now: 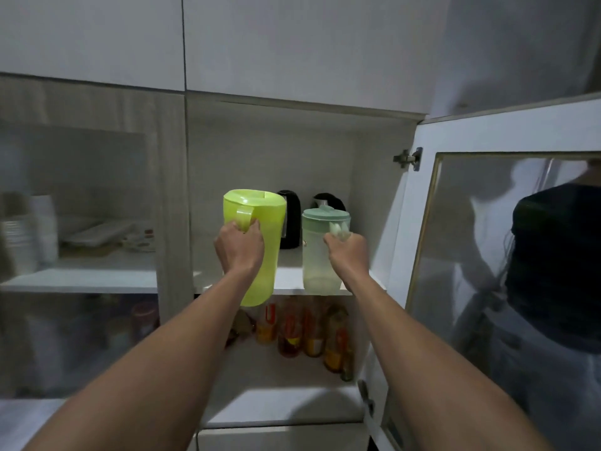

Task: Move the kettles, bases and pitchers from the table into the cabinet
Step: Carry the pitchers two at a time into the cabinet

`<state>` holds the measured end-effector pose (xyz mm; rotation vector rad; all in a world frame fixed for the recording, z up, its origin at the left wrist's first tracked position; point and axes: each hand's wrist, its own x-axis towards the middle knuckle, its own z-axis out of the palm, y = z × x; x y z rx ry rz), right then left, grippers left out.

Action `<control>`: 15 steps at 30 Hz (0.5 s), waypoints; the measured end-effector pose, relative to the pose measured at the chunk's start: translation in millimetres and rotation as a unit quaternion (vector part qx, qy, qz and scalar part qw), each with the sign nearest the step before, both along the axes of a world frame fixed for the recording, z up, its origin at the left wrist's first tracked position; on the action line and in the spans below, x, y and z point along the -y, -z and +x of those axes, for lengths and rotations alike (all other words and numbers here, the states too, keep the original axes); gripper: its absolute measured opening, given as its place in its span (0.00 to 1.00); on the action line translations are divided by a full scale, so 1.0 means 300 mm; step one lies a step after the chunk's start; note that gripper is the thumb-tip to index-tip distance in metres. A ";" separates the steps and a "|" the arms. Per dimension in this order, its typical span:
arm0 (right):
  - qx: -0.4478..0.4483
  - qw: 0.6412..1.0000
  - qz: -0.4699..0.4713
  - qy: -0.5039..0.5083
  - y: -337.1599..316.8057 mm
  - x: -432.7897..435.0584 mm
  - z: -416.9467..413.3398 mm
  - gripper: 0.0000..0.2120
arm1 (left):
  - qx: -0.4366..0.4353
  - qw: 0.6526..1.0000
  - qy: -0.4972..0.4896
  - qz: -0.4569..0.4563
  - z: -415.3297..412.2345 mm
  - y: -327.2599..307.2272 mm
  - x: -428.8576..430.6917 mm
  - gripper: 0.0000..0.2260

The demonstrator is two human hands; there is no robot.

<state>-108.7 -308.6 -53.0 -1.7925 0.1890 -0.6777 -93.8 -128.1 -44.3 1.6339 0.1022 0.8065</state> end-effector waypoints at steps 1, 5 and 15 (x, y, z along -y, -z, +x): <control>-0.002 1.000 -0.001 0.003 -0.003 0.002 0.030 0.14 | 0.001 1.000 0.000 -0.001 0.034 -0.003 0.006 0.15; 0.004 1.000 0.003 0.002 -0.025 0.013 0.178 0.13 | -0.001 1.000 -0.001 0.004 0.179 -0.022 0.023 0.16; -0.006 1.000 -0.009 -0.020 -0.036 0.004 0.581 0.09 | -0.010 0.999 -0.044 0.020 0.536 -0.048 0.025 0.17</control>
